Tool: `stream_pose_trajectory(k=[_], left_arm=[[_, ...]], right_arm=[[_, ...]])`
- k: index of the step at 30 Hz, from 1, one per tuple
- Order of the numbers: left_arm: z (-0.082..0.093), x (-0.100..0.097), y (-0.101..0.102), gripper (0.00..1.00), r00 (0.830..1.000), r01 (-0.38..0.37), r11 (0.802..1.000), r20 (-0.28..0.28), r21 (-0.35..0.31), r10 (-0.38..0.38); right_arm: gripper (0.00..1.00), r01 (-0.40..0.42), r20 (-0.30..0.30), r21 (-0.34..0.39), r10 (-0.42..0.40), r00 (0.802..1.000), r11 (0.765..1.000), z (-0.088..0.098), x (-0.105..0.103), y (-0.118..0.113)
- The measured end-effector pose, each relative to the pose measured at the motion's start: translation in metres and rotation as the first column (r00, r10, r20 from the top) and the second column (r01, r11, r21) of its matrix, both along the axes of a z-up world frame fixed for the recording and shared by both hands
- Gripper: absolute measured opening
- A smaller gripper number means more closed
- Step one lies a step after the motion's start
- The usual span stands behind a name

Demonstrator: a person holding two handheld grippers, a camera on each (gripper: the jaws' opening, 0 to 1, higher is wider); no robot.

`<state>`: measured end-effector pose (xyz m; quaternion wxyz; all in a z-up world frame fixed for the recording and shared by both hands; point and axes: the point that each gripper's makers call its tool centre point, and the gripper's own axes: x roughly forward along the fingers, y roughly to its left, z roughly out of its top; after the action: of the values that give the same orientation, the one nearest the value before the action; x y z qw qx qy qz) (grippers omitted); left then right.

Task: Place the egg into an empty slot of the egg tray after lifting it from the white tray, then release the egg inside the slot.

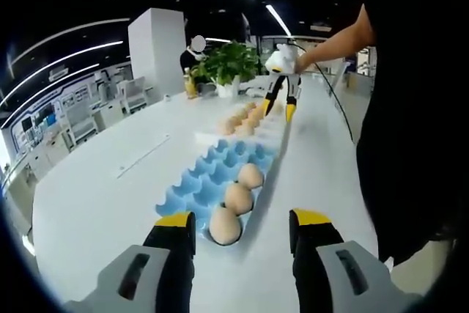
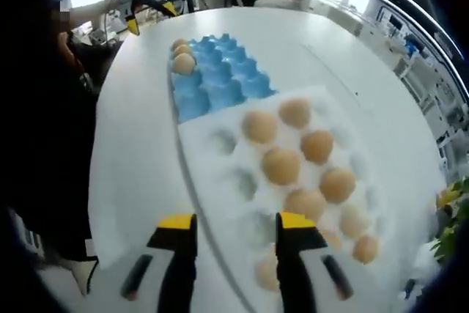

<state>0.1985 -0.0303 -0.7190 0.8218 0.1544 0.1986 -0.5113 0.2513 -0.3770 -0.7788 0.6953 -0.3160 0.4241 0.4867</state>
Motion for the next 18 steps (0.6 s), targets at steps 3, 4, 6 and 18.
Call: stream_pose_trajectory(k=[3,4,6,18], left_arm=[[0.001,0.000,-0.001,0.52,1.000,0.000,1.000,0.004,-0.003,0.000],[0.002,0.000,-0.002,0.52,1.000,0.001,1.000,0.003,-0.005,-0.001],[0.002,0.001,-0.001,0.52,1.000,-0.004,1.000,0.005,-0.004,0.004],[0.002,-0.001,0.001,0.51,1.000,-0.014,1.000,-0.003,-0.004,0.014]], right_arm=[[0.43,0.015,0.029,-0.039,-0.014,0.999,0.999,0.003,0.005,-0.017],[0.43,0.025,0.027,-0.047,-0.024,0.999,0.999,0.003,0.006,-0.023],[0.43,0.043,0.037,-0.067,-0.041,0.999,0.997,0.003,0.009,-0.034],[0.32,0.030,0.019,-0.192,-0.027,0.999,0.981,-0.010,0.018,-0.064]])
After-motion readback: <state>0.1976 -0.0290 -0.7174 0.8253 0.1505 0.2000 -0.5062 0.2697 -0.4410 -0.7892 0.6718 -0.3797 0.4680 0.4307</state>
